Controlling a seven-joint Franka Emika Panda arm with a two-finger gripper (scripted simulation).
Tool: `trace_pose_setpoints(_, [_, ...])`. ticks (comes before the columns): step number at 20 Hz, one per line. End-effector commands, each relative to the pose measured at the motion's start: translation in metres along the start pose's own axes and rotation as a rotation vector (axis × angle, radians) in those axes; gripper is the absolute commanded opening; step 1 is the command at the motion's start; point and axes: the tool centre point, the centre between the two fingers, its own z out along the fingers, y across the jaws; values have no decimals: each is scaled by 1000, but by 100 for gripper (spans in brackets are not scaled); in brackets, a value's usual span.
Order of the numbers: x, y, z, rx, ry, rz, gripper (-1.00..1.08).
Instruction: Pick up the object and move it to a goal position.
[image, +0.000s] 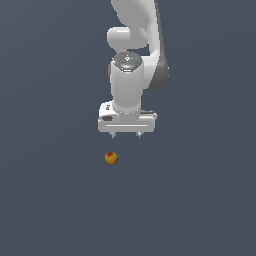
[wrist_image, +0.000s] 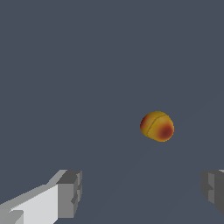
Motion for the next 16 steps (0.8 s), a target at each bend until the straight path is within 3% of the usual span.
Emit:
trace_pose_setpoints(1, [0,0,0,0,0,0,100])
trace_pose_setpoints(9, [10,-6,-25,10,28,-2,100])
trace_pose_setpoints(16, [10,-5,-24,9,27,-13,100])
